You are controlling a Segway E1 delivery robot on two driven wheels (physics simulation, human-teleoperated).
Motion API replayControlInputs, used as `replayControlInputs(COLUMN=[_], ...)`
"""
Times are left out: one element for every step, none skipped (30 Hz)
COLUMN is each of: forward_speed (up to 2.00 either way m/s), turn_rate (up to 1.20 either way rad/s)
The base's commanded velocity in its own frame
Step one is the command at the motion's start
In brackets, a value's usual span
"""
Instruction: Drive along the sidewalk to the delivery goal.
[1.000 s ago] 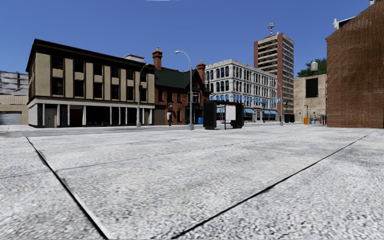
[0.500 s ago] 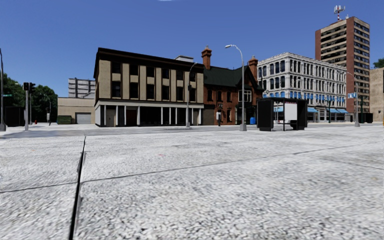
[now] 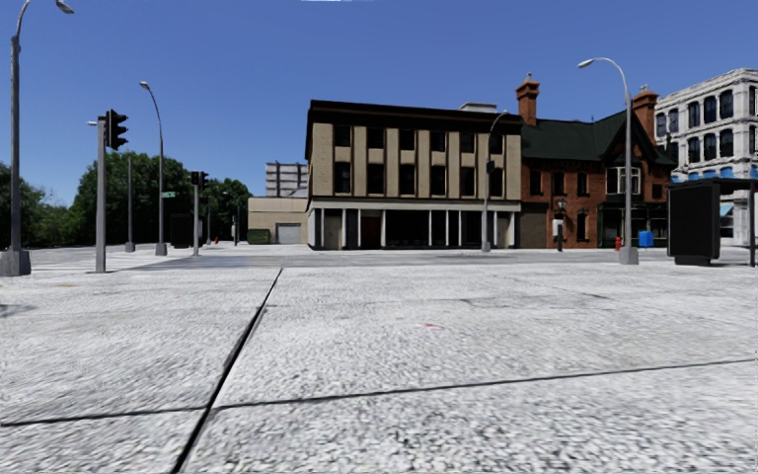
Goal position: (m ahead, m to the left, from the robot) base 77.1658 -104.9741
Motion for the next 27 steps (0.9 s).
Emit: replayControlInputs(forward_speed=[2.00, 2.00, 2.00, 2.00, 2.00, 2.00, 2.00, 2.00, 2.00, 2.00, 2.00, 2.00, 2.00, 2.00, 2.00, 2.00, 2.00, 2.00, 2.00, 2.00, 2.00, 2.00, 2.00, 2.00, 2.00, 2.00, 2.00], turn_rate=[0.68, 0.68, 0.68, 0.68, 0.68, 0.68, 0.68, 0.68, 0.68, 0.68, 0.68, 0.68, 0.68, 0.68, 0.68, 0.68, 0.68, 0.68, 0.68, 0.68, 0.68, 0.65, 0.61, 0.61, 0.56, 0.00, 0.00])
